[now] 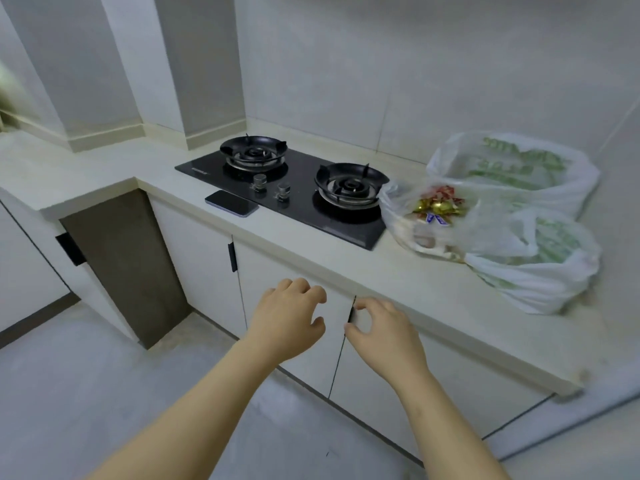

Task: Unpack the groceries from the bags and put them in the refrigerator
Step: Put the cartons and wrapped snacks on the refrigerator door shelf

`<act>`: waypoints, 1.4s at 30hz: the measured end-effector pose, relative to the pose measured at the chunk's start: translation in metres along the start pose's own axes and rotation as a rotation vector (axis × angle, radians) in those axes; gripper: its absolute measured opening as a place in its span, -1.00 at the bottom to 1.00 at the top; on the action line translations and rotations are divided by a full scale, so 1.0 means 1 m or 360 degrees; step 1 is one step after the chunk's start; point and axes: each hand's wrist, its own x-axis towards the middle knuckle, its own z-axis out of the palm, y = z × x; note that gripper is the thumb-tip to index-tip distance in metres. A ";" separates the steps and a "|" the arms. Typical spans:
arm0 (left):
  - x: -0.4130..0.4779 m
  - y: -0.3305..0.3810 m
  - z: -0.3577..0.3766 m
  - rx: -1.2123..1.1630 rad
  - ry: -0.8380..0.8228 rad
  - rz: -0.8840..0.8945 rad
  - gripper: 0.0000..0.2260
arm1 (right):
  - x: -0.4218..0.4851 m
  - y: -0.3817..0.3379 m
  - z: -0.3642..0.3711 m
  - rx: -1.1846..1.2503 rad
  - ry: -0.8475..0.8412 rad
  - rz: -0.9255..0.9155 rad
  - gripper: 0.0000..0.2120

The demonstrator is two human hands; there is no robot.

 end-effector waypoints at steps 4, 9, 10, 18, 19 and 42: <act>0.040 0.017 0.015 -0.0051 -0.0048 0.0116 -0.66 | 0.018 0.028 -0.012 0.0014 0.0086 0.0121 -0.65; 0.095 0.026 0.034 -0.0137 -0.0054 0.0277 -0.67 | 0.050 0.052 -0.017 0.0015 0.0171 0.0276 -0.63; 0.108 0.025 0.038 -0.0152 -0.0073 0.0313 -0.67 | 0.060 0.056 -0.017 0.0025 0.0194 0.0315 -0.63; 0.210 0.004 0.047 -0.0163 -0.0153 0.0641 -0.67 | 0.139 0.059 -0.017 0.0081 0.0355 0.0598 -0.64; 0.220 0.001 0.048 -0.0165 -0.0165 0.0674 -0.67 | 0.147 0.058 -0.017 0.0091 0.0377 0.0626 -0.64; 0.402 0.077 0.089 -0.0290 -0.0070 0.0839 -0.70 | 0.278 0.165 -0.086 0.0128 0.0669 0.0625 -0.69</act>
